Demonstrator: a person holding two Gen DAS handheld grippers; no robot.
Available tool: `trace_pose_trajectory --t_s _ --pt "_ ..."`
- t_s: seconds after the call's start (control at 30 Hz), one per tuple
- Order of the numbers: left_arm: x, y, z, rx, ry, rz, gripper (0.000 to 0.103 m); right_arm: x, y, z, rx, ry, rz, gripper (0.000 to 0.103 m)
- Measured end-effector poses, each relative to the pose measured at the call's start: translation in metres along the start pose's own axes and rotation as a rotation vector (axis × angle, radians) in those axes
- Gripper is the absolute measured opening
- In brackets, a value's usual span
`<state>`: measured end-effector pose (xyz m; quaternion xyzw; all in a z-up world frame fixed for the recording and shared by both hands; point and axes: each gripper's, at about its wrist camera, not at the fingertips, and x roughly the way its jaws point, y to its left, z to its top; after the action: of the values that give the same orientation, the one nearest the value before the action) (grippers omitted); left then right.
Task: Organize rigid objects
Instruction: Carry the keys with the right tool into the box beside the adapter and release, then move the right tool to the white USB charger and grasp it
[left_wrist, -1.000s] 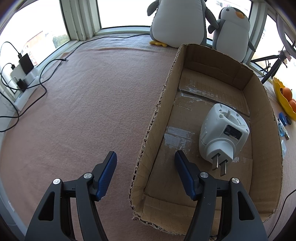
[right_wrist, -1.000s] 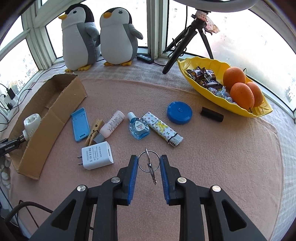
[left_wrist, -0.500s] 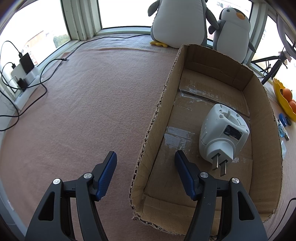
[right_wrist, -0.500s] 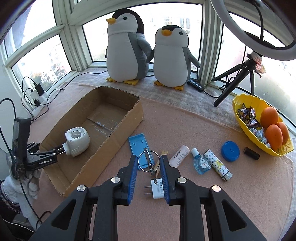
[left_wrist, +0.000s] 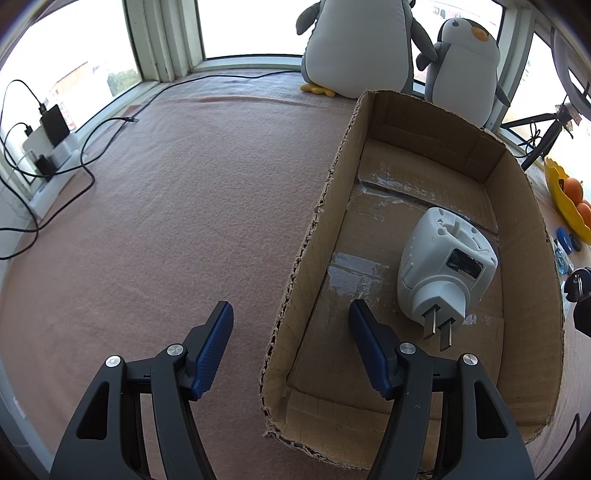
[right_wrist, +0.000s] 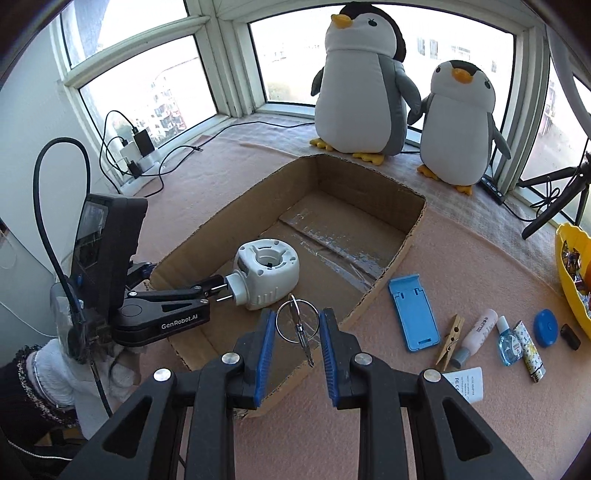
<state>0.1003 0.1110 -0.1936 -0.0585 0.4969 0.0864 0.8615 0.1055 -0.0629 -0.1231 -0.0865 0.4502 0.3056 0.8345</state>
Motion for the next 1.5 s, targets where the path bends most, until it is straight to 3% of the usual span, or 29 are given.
trace_pose_trajectory --t_s 0.5,0.53,0.6,0.67,0.87,1.17,1.5 --pt "0.000 0.001 -0.001 -0.004 -0.002 -0.002 0.065 0.023 0.025 -0.002 -0.021 0.033 0.012 0.023" --pt "0.000 0.001 -0.001 -0.004 -0.002 -0.002 0.065 0.023 0.025 -0.002 -0.021 0.037 0.016 0.025" --pt "0.000 0.001 -0.001 -0.004 -0.002 -0.002 0.065 0.023 0.026 -0.002 -0.022 0.037 0.019 0.045" --pt "0.000 0.001 -0.001 -0.005 -0.002 -0.002 0.065 0.020 0.027 -0.002 -0.028 0.023 0.010 0.056" --pt "0.000 0.000 0.000 -0.002 -0.002 -0.001 0.065 0.014 0.024 -0.002 -0.008 0.006 0.001 0.060" --pt "-0.001 0.000 0.000 -0.002 -0.003 -0.001 0.065 -0.014 -0.011 -0.015 0.084 -0.045 -0.039 0.060" --pt "0.000 0.000 0.000 -0.002 -0.003 -0.001 0.065 -0.044 -0.086 -0.048 0.188 -0.059 -0.196 0.061"
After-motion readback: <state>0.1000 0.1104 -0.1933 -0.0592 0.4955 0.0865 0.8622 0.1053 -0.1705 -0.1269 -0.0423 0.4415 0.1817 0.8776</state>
